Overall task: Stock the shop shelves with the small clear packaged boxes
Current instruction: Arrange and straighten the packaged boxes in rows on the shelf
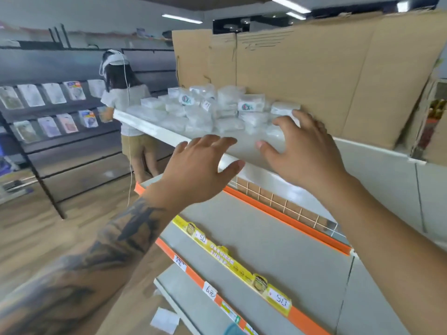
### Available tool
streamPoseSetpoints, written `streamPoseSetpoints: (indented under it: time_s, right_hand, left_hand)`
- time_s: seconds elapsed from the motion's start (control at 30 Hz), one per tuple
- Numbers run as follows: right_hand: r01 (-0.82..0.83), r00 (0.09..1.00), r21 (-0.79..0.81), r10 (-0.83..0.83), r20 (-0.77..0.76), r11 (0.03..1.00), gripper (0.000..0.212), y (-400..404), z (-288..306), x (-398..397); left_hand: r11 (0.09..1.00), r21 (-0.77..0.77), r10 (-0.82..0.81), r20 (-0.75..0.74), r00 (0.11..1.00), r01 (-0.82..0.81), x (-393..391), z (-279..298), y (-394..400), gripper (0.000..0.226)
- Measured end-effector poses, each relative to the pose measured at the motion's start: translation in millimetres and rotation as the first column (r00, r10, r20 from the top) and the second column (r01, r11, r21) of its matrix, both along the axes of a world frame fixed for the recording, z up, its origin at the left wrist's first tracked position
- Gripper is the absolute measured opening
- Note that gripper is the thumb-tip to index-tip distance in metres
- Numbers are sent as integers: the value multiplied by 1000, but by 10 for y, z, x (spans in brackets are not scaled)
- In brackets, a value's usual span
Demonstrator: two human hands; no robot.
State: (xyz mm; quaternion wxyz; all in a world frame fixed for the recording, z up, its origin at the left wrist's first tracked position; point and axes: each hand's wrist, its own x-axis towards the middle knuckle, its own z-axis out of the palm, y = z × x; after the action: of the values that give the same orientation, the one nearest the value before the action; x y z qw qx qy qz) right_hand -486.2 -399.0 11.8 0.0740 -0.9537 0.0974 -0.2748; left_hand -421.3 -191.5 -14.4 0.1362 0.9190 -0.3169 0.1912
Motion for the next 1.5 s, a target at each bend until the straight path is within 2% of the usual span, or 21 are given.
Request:
streamPoseSetpoints:
  time_s: [0.13, 0.33, 0.5, 0.7, 0.83, 1.03, 1.17, 1.3, 1.4, 1.5]
  right_hand:
    - [51, 997, 98, -46, -60, 994, 62, -163, 264, 441]
    - [200, 970, 90, -185, -157, 976, 57, -466, 548, 1150]
    - [287, 938, 119, -254, -238, 950, 57, -670, 500, 1579]
    - [365, 893, 68, -329, -306, 928, 58, -871, 389, 1958]
    - [412, 872, 43, -380, -308, 910, 65, -980, 331, 2068]
    - [467, 860, 117, -420, -289, 876, 75, -1053, 396, 2147]
    - [492, 853, 192, -427, -301, 849, 63, -1009, 420, 2137]
    - [473, 879, 250, -431, -206, 845, 64, -922, 398, 1903]
    - [426, 904, 292, -411, -114, 856, 75, -800, 374, 1545]
    - [364, 924, 325, -382, -7, 873, 71, -616, 292, 1047]
  left_hand:
    - [998, -16, -60, -7, 998, 60, 575, 169, -183, 61]
    - [985, 2, -171, 39, 985, 171, 1555, 450, -515, 59]
    - [956, 69, -288, 49, 956, 284, 2244, 584, -851, 61]
    - [900, 150, -418, 32, 908, 409, 2745, 706, -1238, 72]
    - [889, 180, -445, 128, 886, 421, 2918, 654, -1394, 68]
    - [870, 99, -493, 138, 859, 483, 3046, 622, -1440, 61]
    - [854, 48, -520, 142, 842, 519, 2992, 706, -1410, 58]
    - [842, -29, -532, 122, 838, 539, 2850, 758, -1329, 56]
    - [786, -167, -596, 50, 801, 595, 2596, 745, -1247, 53]
    - [725, -302, -656, -24, 755, 620, 2231, 679, -1169, 52]
